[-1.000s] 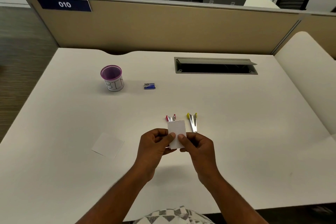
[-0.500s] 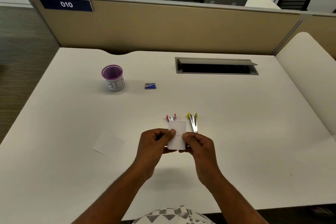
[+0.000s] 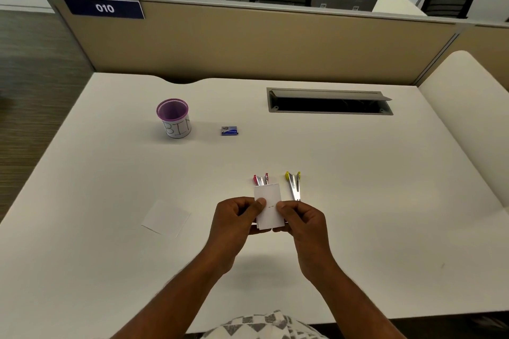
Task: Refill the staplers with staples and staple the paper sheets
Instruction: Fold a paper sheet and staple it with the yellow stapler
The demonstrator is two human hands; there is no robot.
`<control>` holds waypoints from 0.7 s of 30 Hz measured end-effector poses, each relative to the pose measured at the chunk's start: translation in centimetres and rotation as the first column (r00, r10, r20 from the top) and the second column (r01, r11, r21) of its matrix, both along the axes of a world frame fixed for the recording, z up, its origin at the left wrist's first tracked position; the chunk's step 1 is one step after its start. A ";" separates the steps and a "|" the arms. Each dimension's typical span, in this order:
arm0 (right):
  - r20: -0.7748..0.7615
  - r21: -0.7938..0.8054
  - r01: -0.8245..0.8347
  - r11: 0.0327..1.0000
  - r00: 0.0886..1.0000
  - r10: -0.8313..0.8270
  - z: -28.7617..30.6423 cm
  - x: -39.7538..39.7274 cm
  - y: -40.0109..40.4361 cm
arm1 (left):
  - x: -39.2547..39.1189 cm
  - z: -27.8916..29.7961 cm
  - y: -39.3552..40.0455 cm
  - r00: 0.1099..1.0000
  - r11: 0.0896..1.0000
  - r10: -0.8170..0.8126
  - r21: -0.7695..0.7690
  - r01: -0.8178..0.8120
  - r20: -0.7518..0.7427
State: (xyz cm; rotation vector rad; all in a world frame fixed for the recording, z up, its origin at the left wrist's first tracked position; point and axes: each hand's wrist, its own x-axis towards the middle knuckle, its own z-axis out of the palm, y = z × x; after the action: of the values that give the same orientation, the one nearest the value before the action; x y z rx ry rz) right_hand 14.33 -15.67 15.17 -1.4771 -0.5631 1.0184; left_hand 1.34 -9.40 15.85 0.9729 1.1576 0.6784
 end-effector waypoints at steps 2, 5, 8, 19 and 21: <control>-0.004 -0.003 -0.008 1.000 1.000 0.008 -0.1 0.0 0.0 | 0.0 -0.1 -0.1 1.000 1.000 0.002 0.001 -0.002 0.011; -0.008 0.001 -0.009 1.000 1.000 0.009 -0.3 0.0 -0.1 | 0.0 -0.3 -0.1 1.000 1.000 0.015 -0.009 -0.015 0.027; 0.018 0.018 -0.063 0.998 0.998 0.063 -0.5 0.0 -0.2 | -0.2 -0.4 0.0 0.998 0.998 0.052 -0.022 -0.051 0.046; 0.040 -0.050 -0.052 0.997 0.998 0.054 -1.4 0.2 1.9 | -1.2 -1.1 2.1 0.980 0.986 0.157 -0.065 -0.150 0.118; -0.019 -0.065 -0.043 0.997 0.999 0.042 -1.3 0.2 2.7 | -1.1 -1.4 2.4 0.971 0.979 0.191 -0.094 -0.179 0.140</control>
State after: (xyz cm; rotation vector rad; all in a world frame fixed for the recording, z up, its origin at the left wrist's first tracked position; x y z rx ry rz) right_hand 14.57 -12.96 13.85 -1.5174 -0.5556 1.0906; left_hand 0.22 -7.03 14.41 0.7387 1.1437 0.8334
